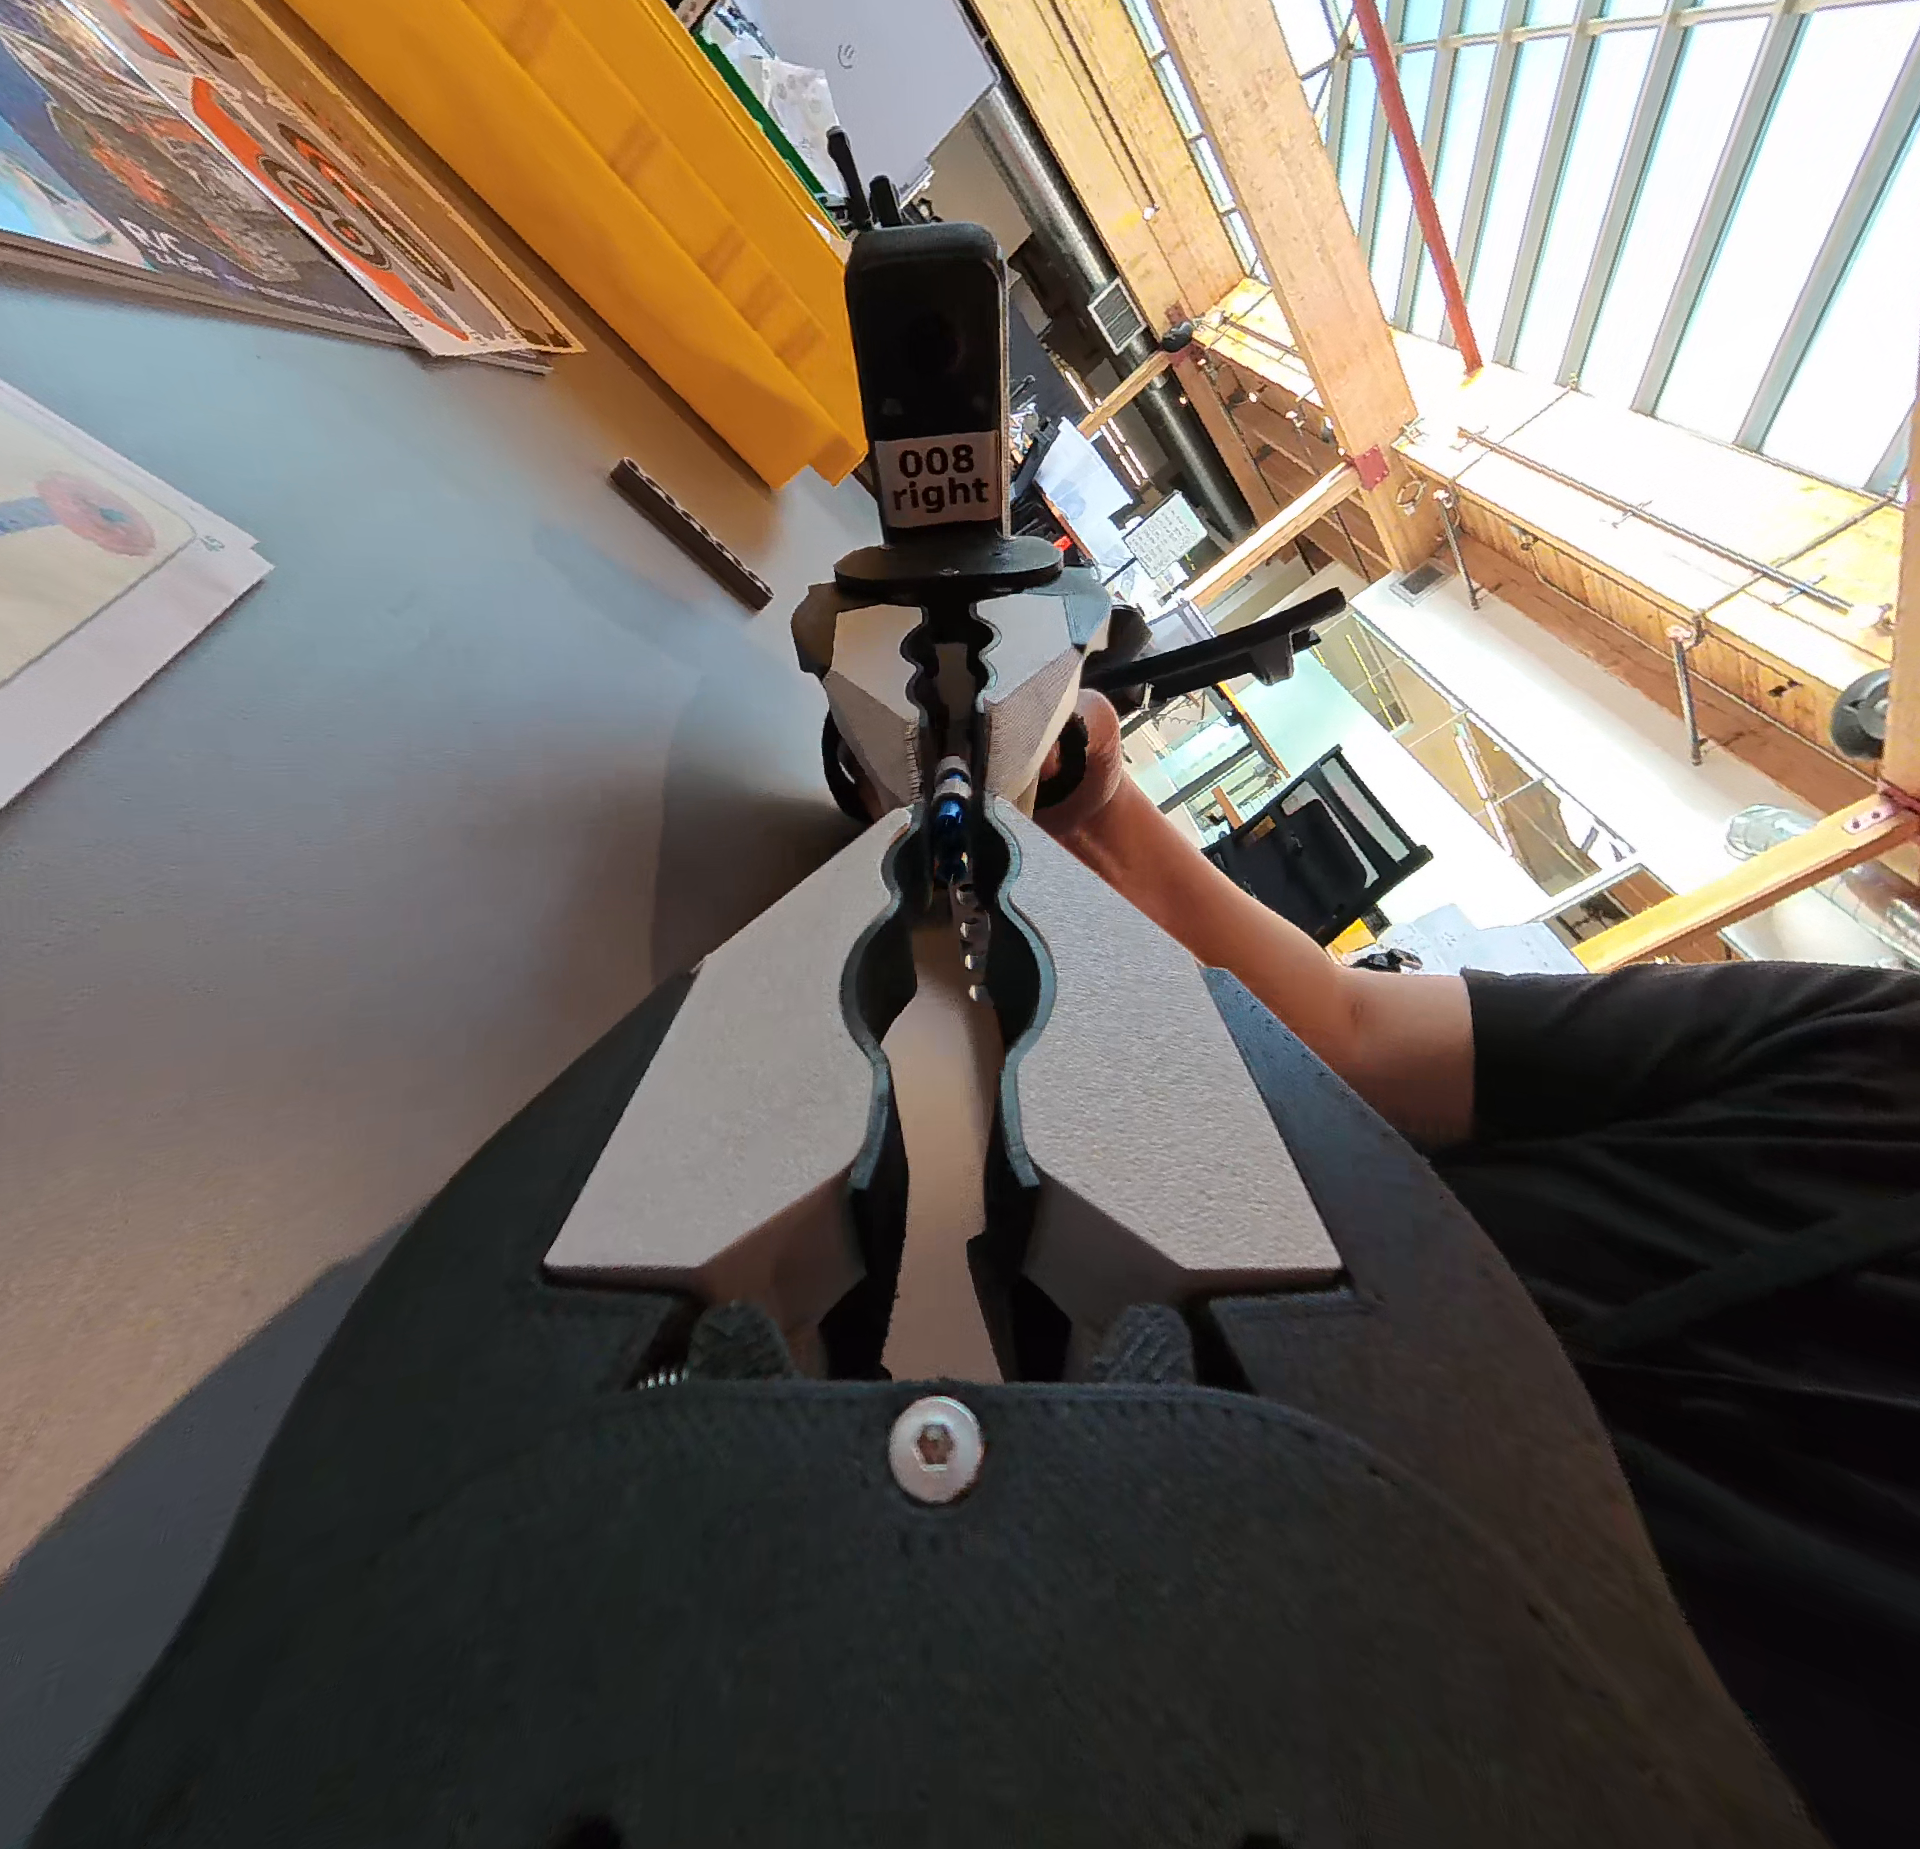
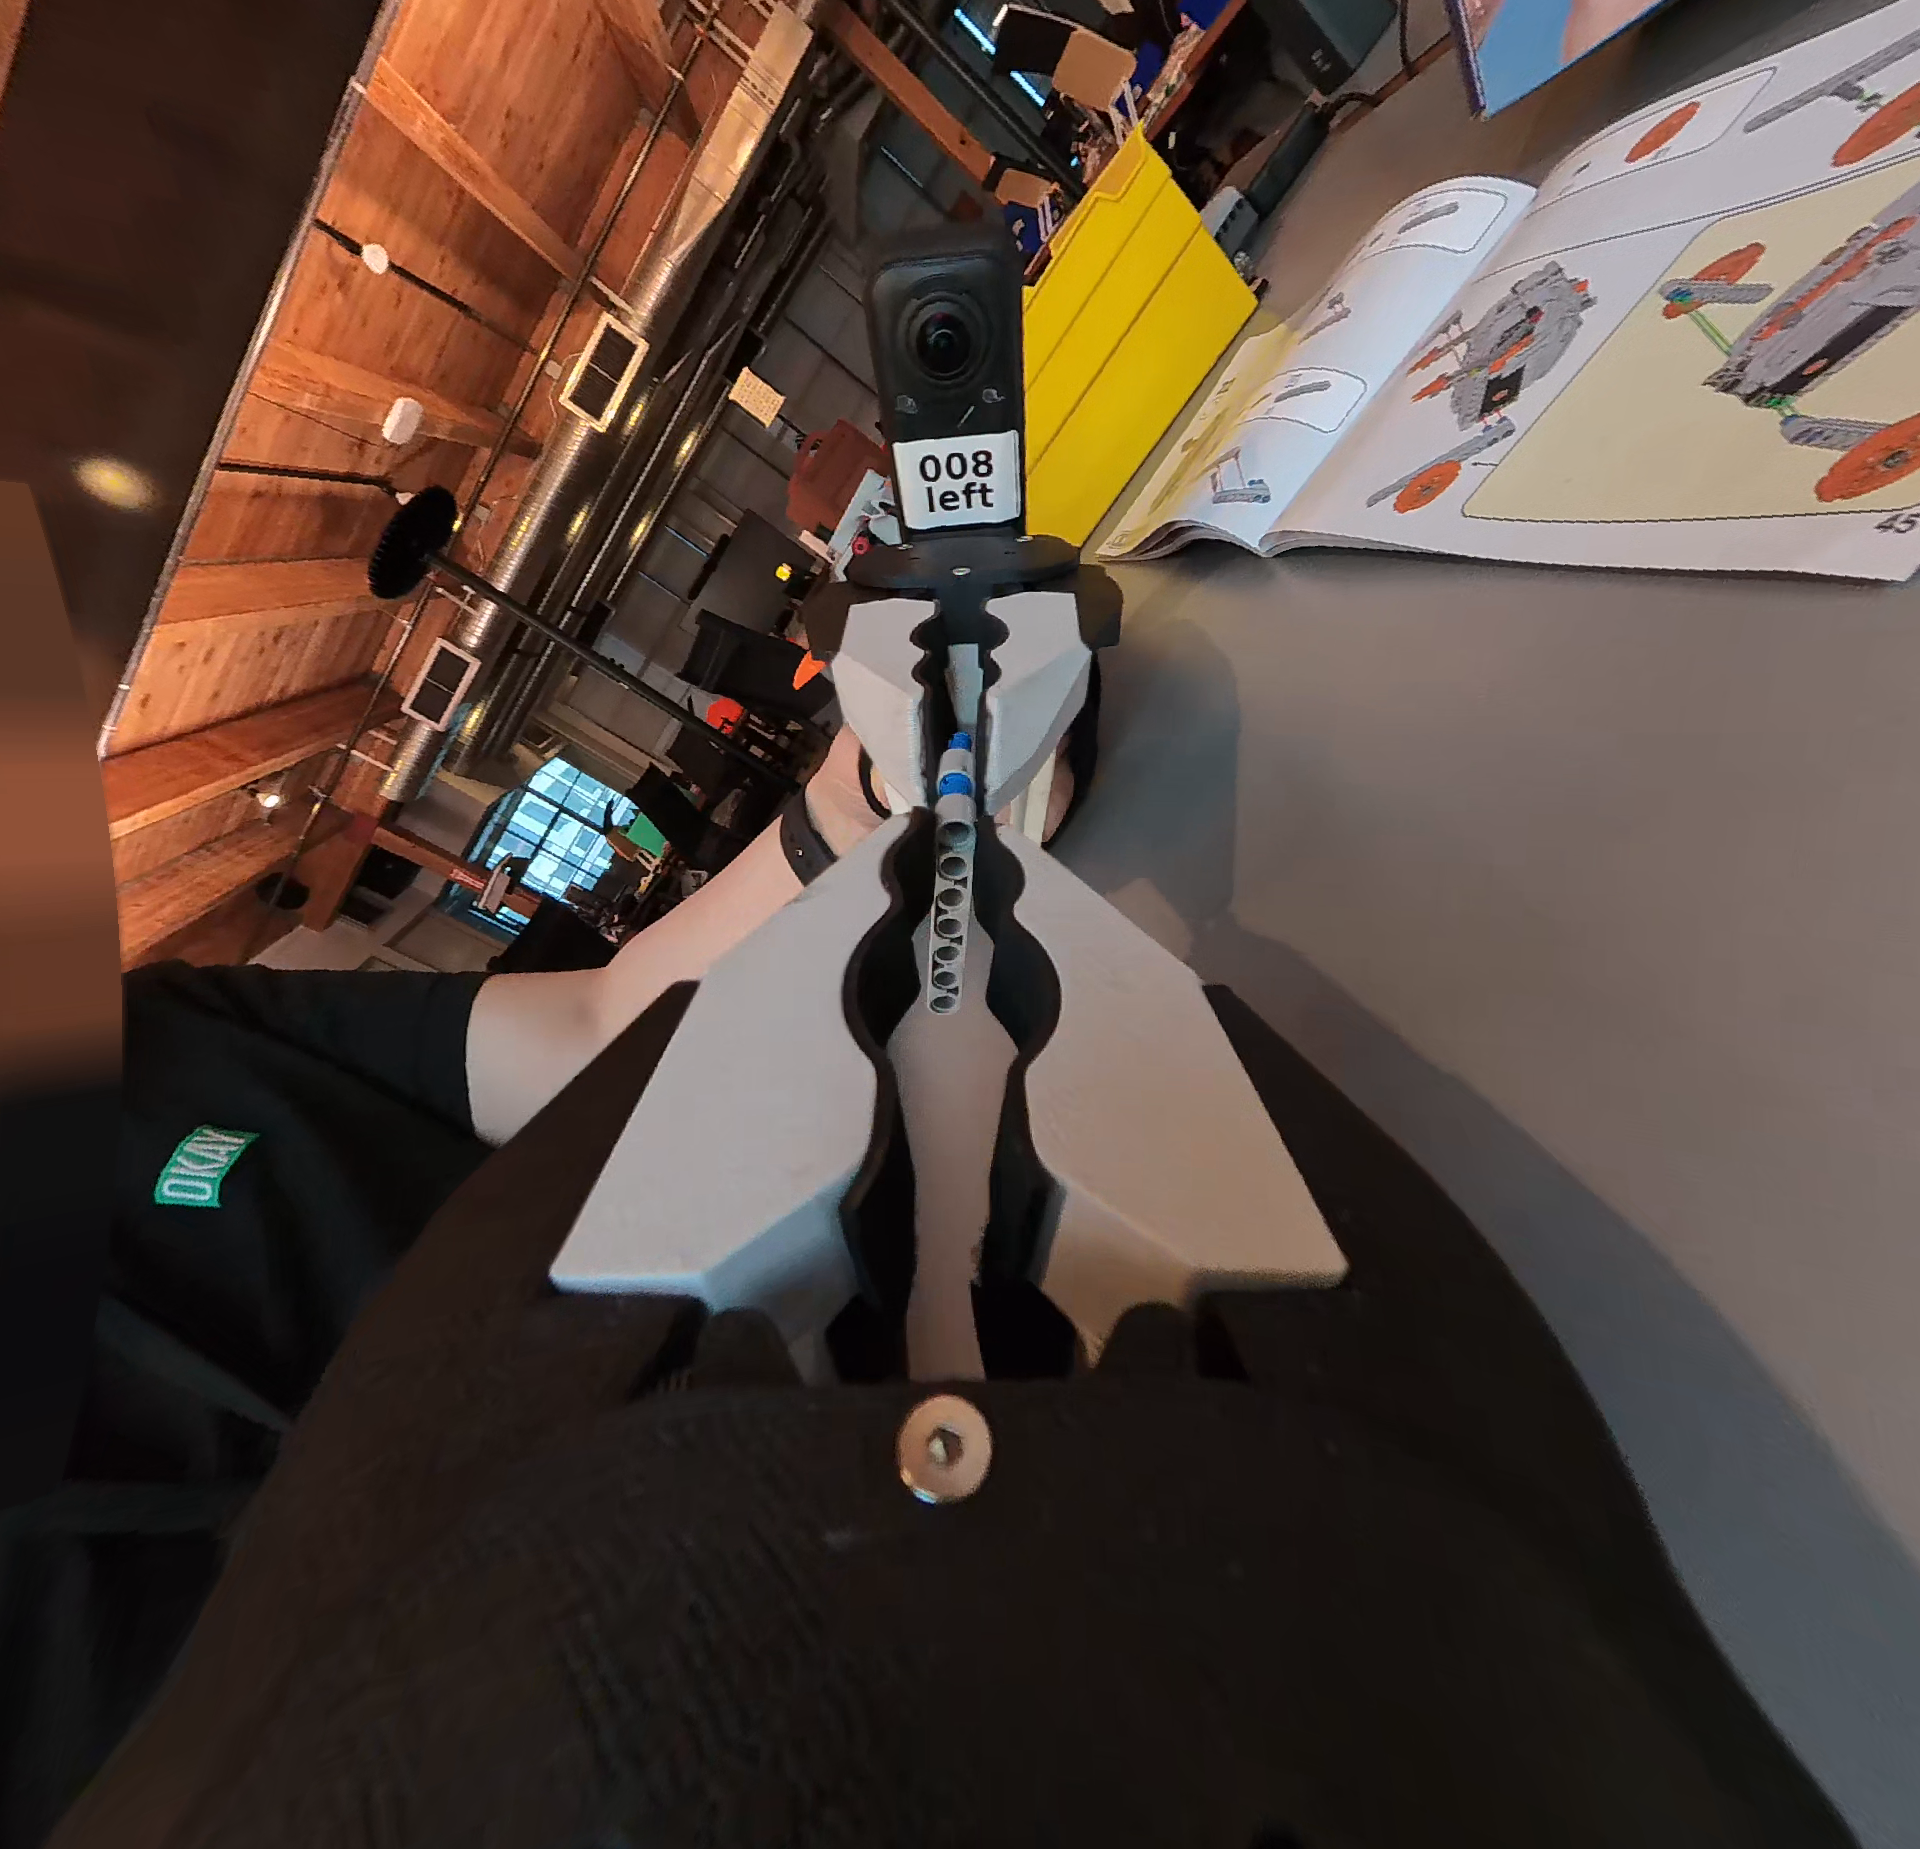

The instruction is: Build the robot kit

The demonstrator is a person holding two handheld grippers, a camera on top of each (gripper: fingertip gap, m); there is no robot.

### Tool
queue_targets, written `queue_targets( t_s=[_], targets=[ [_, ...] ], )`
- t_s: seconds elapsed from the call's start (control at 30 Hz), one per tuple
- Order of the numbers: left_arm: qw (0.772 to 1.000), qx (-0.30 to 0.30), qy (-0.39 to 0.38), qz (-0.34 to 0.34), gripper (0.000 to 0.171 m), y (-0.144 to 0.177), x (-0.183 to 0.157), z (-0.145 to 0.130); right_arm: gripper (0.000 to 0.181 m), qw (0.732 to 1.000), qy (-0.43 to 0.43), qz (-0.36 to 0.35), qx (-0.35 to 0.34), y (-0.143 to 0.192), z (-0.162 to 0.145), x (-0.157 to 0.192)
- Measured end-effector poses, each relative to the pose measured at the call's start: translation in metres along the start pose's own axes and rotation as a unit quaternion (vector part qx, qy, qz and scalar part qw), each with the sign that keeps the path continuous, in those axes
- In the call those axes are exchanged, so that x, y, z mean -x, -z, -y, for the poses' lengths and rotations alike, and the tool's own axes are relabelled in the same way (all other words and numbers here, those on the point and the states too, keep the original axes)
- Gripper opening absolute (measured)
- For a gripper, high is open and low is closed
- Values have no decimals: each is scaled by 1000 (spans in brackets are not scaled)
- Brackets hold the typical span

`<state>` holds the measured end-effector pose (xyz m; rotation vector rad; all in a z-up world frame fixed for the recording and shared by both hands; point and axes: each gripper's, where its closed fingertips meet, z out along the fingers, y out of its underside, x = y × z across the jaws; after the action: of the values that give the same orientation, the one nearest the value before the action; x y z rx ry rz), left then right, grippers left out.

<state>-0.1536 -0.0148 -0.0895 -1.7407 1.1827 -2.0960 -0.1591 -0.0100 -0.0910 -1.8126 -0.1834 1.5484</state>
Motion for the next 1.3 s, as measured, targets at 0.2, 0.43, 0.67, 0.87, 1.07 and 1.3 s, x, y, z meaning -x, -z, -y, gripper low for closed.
queue_targets(
  t_s=[0.2,0.43,0.67,0.87,1.07,1.3],
  targets=[
    [1000,0,-3,21,6,0,5,0,5,1000,10,-25,-2,0,0,-5],
    [998,4,-5,57,6,0,15,-1,5,997,24,-70,-2,0,0,-16],
    [1000,-17,5,-2,6,0,-3,6,5,1000,-12,13,-23,0,4,4],
    [1000,-23,-2,11,6,0,0,7,5,1000,-5,0,-31,0,6,0],
    [998,-34,-24,54,6,-1,9,11,5,998,14,-44,-46,1,10,-9],
    [996,-37,-43,74,6,0,11,13,5,995,48,-71,-47,1,12,-12]
  ],
)
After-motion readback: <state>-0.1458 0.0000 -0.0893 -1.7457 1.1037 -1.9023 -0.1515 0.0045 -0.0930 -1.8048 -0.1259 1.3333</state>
